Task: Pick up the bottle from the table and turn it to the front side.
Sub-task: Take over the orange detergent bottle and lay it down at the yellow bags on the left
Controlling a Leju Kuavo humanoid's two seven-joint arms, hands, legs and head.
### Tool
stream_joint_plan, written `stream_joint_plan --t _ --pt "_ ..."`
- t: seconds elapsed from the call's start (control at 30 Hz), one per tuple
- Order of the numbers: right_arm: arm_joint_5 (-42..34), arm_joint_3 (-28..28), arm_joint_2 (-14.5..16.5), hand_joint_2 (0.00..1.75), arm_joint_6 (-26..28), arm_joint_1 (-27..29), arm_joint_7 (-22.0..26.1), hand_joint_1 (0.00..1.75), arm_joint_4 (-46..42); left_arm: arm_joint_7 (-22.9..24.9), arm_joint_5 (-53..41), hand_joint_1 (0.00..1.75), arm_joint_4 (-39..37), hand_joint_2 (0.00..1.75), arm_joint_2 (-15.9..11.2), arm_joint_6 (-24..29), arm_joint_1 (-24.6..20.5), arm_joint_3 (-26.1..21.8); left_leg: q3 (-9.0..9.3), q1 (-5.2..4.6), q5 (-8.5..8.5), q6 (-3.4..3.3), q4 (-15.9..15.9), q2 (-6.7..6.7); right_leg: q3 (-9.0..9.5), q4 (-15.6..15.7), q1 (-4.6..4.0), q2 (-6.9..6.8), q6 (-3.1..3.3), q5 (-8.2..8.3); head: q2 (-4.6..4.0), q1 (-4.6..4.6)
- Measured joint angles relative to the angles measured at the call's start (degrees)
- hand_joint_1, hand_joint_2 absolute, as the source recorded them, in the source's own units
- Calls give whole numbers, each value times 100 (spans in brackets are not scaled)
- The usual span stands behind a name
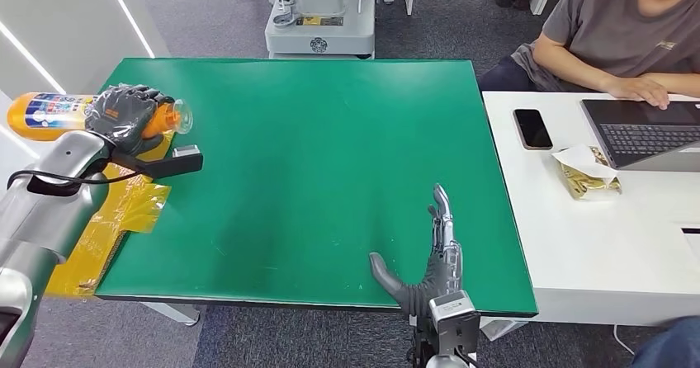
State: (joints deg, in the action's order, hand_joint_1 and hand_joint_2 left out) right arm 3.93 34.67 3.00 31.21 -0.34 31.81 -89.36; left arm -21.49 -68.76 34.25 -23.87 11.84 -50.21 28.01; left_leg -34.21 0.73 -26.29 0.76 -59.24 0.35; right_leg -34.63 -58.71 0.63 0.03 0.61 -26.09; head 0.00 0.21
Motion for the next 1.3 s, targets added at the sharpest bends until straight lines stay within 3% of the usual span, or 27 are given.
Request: stream_joint_plan --t 0.23,0.47,0.83,1.3 --pt "22 0 -43 175 -18 84 -40 0 -58 -297 120 175 -406 175 -95 -219 85 61 -1 2 0 0 1 -1 -1 0 -1 -1 1 -1 0 1" --pt "85 0 -55 175 -97 136 -82 0 -70 -929 410 175 -711 175 -347 -132 266 91 -2 3 0 0 1 -1 -3 -1 -1 0 2 -2 0 0" --pt "90 0 -56 175 -96 153 -93 0 -114 -972 451 175 -888 175 -432 -96 361 99 -4 2 0 0 1 -2 -2 -1 -1 -2 2 -1 0 1" --pt "307 2 -56 175 -281 176 -288 0 -148 -1035 389 175 -1099 175 -396 316 520 116 -4 2 0 0 1 -2 -3 0 -1 -1 2 -1 0 0"
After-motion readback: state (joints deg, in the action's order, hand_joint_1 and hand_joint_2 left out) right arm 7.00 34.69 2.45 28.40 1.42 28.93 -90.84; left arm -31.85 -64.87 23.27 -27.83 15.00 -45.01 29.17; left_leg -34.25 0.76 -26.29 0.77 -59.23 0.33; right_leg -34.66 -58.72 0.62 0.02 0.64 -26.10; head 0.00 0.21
